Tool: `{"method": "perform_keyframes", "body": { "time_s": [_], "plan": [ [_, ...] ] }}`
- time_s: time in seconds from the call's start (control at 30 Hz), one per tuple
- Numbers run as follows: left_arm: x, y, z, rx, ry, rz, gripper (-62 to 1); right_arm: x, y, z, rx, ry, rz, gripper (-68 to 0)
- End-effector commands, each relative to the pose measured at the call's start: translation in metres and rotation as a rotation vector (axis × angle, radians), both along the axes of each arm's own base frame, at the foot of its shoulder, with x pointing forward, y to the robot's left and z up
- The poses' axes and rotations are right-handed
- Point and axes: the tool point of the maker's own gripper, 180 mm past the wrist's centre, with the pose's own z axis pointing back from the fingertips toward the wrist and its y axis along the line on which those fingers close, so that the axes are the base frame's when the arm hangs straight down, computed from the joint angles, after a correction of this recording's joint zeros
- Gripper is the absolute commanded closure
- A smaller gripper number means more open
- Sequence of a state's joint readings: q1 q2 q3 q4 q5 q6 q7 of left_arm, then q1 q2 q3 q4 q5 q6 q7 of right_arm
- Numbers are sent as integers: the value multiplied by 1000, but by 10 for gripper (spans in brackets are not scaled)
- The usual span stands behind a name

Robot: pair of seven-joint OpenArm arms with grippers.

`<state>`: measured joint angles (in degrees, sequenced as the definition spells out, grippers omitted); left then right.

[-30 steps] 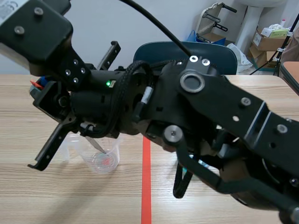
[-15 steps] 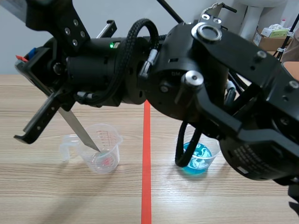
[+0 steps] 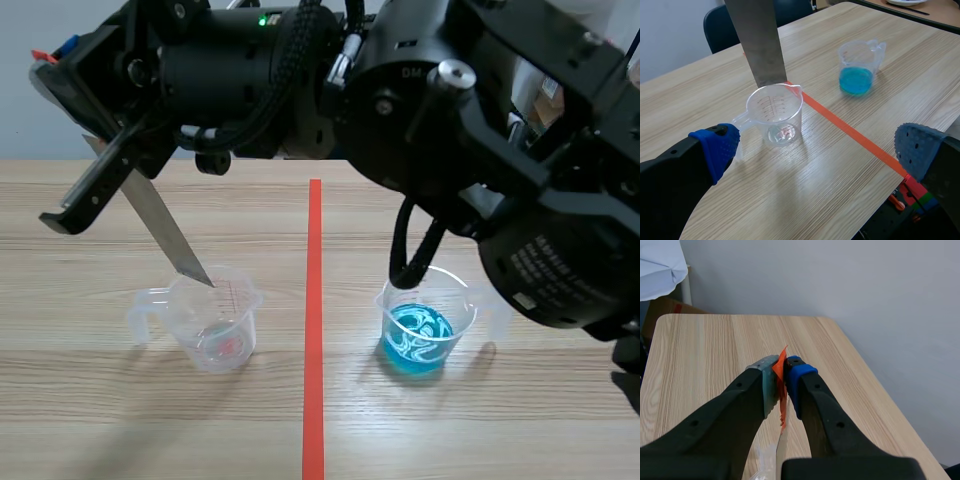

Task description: Do the redox reaction experiment

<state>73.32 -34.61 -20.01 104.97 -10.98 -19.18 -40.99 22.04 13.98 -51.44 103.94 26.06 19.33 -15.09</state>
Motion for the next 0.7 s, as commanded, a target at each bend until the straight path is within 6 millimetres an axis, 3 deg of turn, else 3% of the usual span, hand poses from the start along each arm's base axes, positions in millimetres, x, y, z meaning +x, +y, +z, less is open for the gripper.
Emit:
{"method": "perform_keyframes", "body": {
  "time_s": [0.0,0.67],
  "plan": [
    [1,-1,5,-23,-16,8,-623,-3,2,16,36,-28,16,-5],
    [1,-1,0,-7,2,9,-623,-3,2,15,36,-27,16,-5]
  ]
}}
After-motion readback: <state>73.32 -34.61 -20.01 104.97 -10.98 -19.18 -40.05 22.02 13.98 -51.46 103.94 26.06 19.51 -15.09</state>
